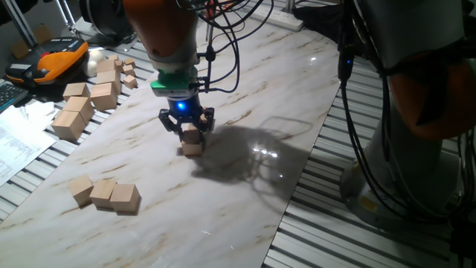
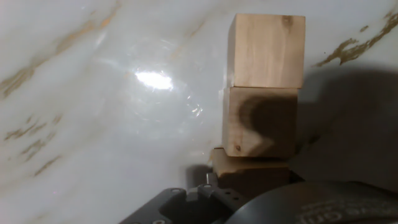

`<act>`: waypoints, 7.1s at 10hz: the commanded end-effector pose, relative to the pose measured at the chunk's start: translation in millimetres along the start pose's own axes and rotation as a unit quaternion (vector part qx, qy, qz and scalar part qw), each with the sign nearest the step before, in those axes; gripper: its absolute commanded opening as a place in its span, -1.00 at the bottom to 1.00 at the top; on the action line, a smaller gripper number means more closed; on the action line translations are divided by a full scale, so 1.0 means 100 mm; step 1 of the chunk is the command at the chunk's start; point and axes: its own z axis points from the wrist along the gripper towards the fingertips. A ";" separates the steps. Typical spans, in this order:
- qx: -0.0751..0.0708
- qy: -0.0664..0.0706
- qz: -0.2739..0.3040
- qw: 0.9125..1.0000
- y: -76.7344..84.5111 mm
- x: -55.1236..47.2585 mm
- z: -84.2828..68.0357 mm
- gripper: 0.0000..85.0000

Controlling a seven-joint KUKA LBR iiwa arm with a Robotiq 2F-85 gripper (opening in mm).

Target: Stack the blocks into a pyramid shape

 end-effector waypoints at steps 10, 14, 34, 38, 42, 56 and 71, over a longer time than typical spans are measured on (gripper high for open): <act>0.007 -0.006 0.001 1.000 0.01 0.00 -0.02 0.60; -0.018 0.018 0.004 1.000 0.14 0.11 -0.32 0.60; -0.021 0.080 -0.300 0.950 0.33 0.71 -0.48 -1.00; -0.022 0.075 -0.218 0.973 0.56 1.04 -0.50 -0.20; -0.037 0.060 -0.108 0.992 0.76 1.29 -0.35 0.20; -0.074 0.073 -0.044 0.994 0.96 1.34 -0.19 -1.00; -0.117 0.024 0.319 0.940 1.07 1.38 -0.19 0.60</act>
